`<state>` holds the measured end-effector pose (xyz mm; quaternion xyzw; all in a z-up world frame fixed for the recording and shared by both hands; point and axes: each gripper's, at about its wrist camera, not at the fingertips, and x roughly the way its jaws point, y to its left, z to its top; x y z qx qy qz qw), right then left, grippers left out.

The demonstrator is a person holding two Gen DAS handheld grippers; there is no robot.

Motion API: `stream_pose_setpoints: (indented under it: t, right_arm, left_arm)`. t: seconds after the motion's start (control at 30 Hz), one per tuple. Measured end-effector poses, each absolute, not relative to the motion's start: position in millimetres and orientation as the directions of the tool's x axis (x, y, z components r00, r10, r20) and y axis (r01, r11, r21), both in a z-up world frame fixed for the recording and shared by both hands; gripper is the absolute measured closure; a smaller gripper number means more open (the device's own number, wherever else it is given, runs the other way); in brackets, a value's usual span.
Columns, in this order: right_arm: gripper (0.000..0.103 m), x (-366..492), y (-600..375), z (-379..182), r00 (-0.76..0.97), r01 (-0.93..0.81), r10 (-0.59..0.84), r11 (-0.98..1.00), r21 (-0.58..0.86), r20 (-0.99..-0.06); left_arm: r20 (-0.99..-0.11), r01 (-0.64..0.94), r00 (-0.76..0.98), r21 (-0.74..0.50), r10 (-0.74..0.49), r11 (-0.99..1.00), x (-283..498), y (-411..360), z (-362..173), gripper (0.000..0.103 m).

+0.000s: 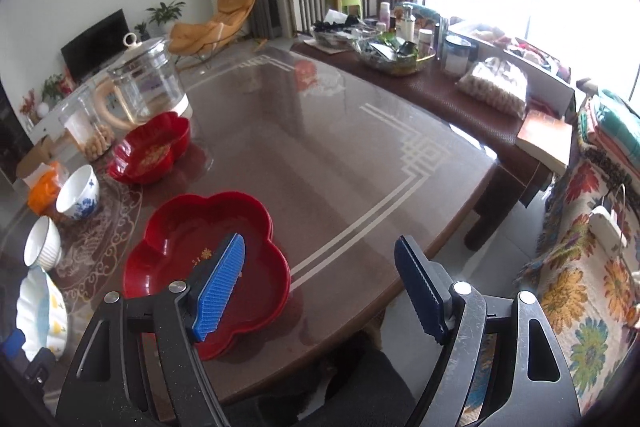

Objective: Organize plates and bowls

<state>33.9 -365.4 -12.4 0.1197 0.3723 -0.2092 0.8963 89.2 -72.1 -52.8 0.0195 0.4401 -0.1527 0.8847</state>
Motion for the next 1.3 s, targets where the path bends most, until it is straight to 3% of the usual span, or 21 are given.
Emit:
stream_pose_setpoints:
  t: [0.13, 0.2, 0.37, 0.43, 0.47, 0.57, 0.7, 0.77, 0.83, 0.9, 0.93, 1.03, 1.13, 1.2, 1.3]
  right_arm:
    - [0.022, 41.9, -349.6, 12.0, 0.575, 0.435, -0.272, 0.901, 0.006, -0.772]
    - [0.023, 40.5, -341.8, 28.3, 0.572, 0.423, -0.295, 0.906, -0.033, -0.765]
    - [0.022, -2.8, -330.0, 96.5, 0.884, 0.268, -0.164, 0.945, 0.188, -0.437]
    - [0.015, 3.1, -325.9, 106.7, 0.935, 0.139, -0.054, 0.965, 0.222, -0.351]
    - [0.015, 14.1, -326.2, 102.6, 0.926, 0.098, -0.001, 0.966, 0.238, -0.378]
    - [0.015, 63.6, -323.6, 57.3, 0.757, 0.111, 0.118, 0.946, 0.304, -0.642]
    - [0.015, 86.9, -314.9, 3.0, 0.656, 0.203, 0.058, 0.947, 0.25, -0.752]
    - [0.015, 91.6, -316.7, 2.1, 0.665, 0.213, 0.067, 0.937, 0.276, -0.743]
    - [0.015, 95.1, -317.4, 20.8, 0.704, 0.225, 0.039, 0.935, 0.275, -0.709]
    - [0.015, 91.0, -315.1, 52.9, 0.777, 0.225, -0.021, 0.943, 0.247, -0.63]
    - [0.015, 89.6, -310.3, 69.1, 0.815, 0.215, -0.044, 0.949, 0.232, -0.578]
    - [0.014, 102.1, -299.2, 94.0, 0.852, 0.217, -0.074, 0.951, 0.221, -0.518]
    - [0.014, 156.0, -298.3, 65.4, 0.754, 0.146, 0.119, 0.929, 0.341, -0.646]
    - [0.015, 174.8, -301.7, 39.4, 0.734, 0.127, 0.212, 0.891, 0.437, -0.646]
    - [0.015, 196.1, -311.7, 18.0, 0.701, 0.202, 0.226, 0.847, 0.492, -0.677]
  left_arm:
    - [-0.844, 0.306, 0.51, -0.003, -0.166, 0.952, 104.7, -78.7, -45.9, 0.002]
    - [-0.841, 0.336, 0.506, -0.011, -0.191, 0.942, 108.0, -77.6, -33.1, 0.002]
    - [-0.749, 0.453, 0.481, -0.232, -0.455, 0.861, 114.0, -66.0, 11.9, 0.002]
    - [-0.77, 0.462, 0.403, -0.295, -0.494, 0.836, 123.7, -69.6, 11.4, 0.002]
    - [-0.803, 0.463, 0.366, -0.282, -0.471, 0.84, 126.8, -74.0, 5.5, 0.002]
    - [-0.864, 0.471, 0.357, -0.162, -0.355, 0.867, 125.4, -87.7, -18.2, 0.002]
    - [-0.912, 0.453, 0.292, -0.132, -0.287, 0.881, 134.6, -87.8, -44.4, 0.003]
    - [-0.907, 0.447, 0.263, -0.186, -0.328, 0.875, 151.9, -83.2, -32.2, 0.014]
    - [-0.877, 0.44, 0.345, -0.164, -0.335, 0.883, 170.0, -80.8, 6.5, 0.014]
    - [-0.799, 0.435, 0.477, -0.147, -0.366, 0.889, 184.7, -76.3, 55.1, 0.012]
    - [-0.747, 0.434, 0.542, -0.142, -0.385, 0.889, 190.5, -73.6, 75.2, 0.004]
    - [-0.589, 0.517, 0.628, -0.173, -0.509, 0.838, 210.6, -68.1, 90.3, 0.0]
    - [-0.8, 0.483, 0.449, -0.158, -0.398, 0.861, 257.7, -85.7, 41.6, 0.0]
    - [-0.828, 0.455, 0.431, -0.143, -0.358, 0.879, 274.7, -85.5, 16.9, 0.0]
    - [-0.835, 0.429, 0.468, -0.07, -0.288, 0.9, 299.8, -83.7, 2.7, 0.0]
